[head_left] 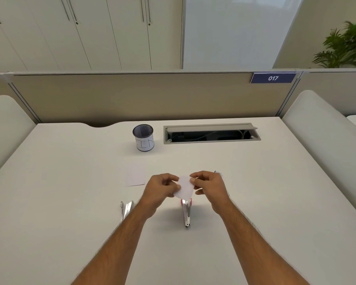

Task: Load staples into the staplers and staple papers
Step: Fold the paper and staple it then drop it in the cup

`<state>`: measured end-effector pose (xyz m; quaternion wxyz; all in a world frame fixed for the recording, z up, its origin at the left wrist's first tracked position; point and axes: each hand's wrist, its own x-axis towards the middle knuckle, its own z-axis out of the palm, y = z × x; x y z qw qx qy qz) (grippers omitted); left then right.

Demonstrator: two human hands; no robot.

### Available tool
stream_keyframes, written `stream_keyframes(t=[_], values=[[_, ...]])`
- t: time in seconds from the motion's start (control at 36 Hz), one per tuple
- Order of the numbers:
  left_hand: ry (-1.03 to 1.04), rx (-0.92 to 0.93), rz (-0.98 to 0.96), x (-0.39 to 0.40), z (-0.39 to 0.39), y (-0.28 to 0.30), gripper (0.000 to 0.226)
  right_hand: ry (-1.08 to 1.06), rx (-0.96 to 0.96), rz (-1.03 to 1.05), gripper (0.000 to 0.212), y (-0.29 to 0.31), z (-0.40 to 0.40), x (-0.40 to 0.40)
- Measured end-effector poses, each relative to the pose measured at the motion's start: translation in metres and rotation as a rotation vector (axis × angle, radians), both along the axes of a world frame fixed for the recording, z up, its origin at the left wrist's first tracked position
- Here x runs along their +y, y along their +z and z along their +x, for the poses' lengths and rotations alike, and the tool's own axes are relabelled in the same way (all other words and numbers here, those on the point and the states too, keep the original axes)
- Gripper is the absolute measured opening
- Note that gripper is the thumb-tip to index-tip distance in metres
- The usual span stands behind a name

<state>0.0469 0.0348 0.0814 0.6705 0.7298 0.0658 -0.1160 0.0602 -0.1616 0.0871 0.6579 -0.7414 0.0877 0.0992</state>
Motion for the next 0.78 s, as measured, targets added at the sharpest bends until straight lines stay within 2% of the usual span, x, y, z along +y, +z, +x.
stream_keyframes(t=[0.08,0.14,0.19,0.31,0.36,0.47,0.58,0.69,0.78], values=[[-0.149,0.072,-0.005,-0.002,-0.003,-0.001,0.055,-0.005,-0.003,0.012,0.024,0.000,0.003,0.002],[-0.159,0.066,0.024,-0.006,-0.005,-0.002,0.066,0.011,-0.010,0.011,0.034,0.000,0.004,0.006],[-0.097,0.024,0.033,-0.010,-0.006,-0.002,0.060,0.040,-0.027,-0.002,0.043,0.000,0.005,0.009],[-0.049,-0.050,0.033,-0.013,-0.003,-0.001,0.031,0.079,-0.078,-0.042,0.057,0.000,0.006,0.016],[-0.061,-0.068,0.062,-0.014,-0.001,0.000,0.027,0.070,-0.079,-0.043,0.054,0.000,0.007,0.017],[0.040,-0.085,0.107,-0.012,0.001,0.000,0.030,-0.012,-0.034,-0.049,0.021,-0.007,0.009,0.018],[0.204,-0.092,0.133,-0.005,0.007,-0.004,0.022,-0.050,0.054,-0.351,0.013,-0.025,0.004,0.023],[0.309,-0.083,0.137,0.002,0.007,-0.009,0.017,0.195,0.104,-0.773,0.045,-0.041,-0.007,0.030],[0.346,-0.059,0.106,0.005,0.006,-0.013,0.014,0.327,0.148,-0.894,0.062,-0.054,-0.018,0.039]])
